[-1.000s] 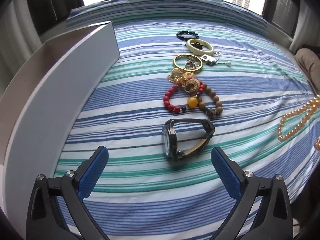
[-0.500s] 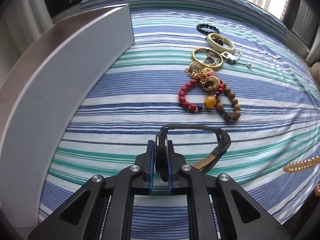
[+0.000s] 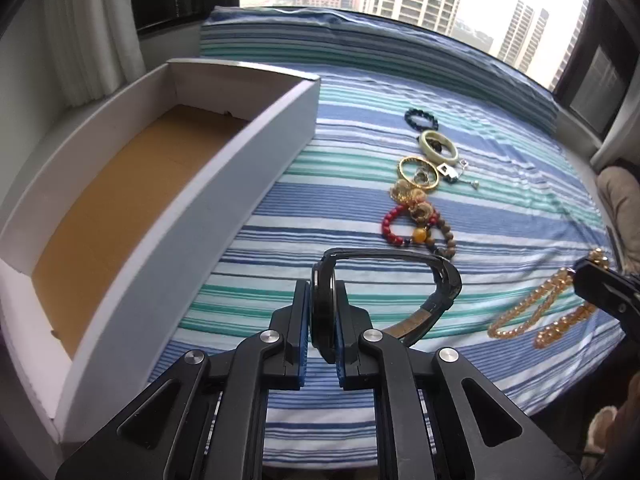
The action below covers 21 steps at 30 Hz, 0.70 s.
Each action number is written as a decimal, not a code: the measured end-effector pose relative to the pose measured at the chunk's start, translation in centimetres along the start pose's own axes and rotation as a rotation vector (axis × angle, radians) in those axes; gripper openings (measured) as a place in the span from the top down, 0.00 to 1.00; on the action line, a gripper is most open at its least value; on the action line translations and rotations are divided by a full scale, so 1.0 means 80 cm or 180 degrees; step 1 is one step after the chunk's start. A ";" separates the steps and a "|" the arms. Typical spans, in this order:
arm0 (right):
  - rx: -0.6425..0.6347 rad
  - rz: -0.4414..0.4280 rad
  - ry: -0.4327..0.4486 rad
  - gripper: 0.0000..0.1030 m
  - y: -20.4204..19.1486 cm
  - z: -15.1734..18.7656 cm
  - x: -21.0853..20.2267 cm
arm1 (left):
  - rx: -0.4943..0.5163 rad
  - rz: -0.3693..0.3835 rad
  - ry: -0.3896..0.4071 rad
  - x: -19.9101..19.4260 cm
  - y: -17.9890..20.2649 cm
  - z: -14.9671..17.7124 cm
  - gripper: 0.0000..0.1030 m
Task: Organize jewelry
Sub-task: 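Grasp the black watch with the left tool while the right tool holds the necklace, then lower the watch and necklace into the white box and open both tools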
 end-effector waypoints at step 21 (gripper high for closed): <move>-0.1251 -0.1002 -0.0798 0.92 -0.312 -0.138 0.239 | -0.1454 -0.0928 -0.0074 -0.011 -0.288 0.021 0.92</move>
Point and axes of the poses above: each gripper's, at about its wrist camera, not at the fingertips, and x roughly the way its jaws point, y to its right, z to its underside, the point moved 3 cm from there along x, roughly the way its jaws point, and after that the axes turned 3 degrees about -y, right-handed, at the moved point
